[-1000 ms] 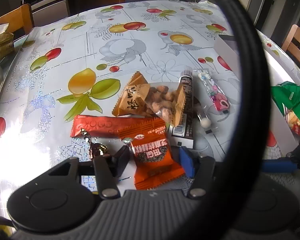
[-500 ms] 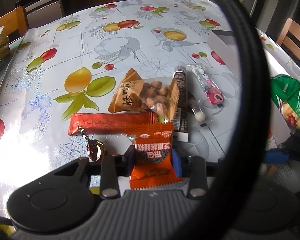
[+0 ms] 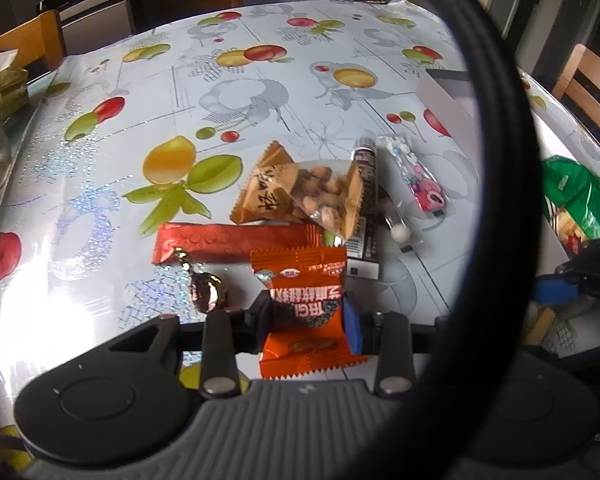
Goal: Organize snacks
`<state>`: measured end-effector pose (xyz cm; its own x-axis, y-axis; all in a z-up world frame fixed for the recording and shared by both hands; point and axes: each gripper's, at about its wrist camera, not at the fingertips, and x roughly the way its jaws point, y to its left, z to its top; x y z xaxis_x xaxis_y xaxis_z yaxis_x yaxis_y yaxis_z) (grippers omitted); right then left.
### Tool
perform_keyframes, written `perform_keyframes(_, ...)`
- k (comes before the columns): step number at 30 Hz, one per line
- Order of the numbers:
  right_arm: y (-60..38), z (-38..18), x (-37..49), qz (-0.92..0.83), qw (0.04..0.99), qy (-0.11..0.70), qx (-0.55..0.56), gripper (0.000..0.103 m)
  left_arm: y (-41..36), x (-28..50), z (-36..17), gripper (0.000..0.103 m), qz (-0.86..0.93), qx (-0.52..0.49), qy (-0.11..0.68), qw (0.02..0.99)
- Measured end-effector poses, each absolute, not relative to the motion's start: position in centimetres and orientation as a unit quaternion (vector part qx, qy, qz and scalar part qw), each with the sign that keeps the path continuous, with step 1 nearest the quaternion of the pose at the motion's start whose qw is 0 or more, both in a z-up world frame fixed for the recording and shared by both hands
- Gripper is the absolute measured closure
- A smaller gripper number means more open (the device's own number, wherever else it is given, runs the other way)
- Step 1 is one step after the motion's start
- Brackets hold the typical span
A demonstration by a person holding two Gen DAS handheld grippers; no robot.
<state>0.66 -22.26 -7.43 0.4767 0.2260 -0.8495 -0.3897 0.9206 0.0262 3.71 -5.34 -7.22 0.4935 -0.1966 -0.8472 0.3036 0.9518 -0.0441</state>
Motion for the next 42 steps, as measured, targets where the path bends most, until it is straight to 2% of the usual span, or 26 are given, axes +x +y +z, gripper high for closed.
perform_keyframes(26,-25.2,-2.5,0.6,0.163,0.890,0.420,-0.069,0.055,-6.8,4.1,-3.5,0.069,-0.148,0.047,0.465,0.872)
perform_keyframes(42,-29.2,-0.7,0.6,0.111,0.910,0.396,-0.046,0.055,-10.9,4.8,-1.1,0.069,-0.181,0.067,0.453,0.870)
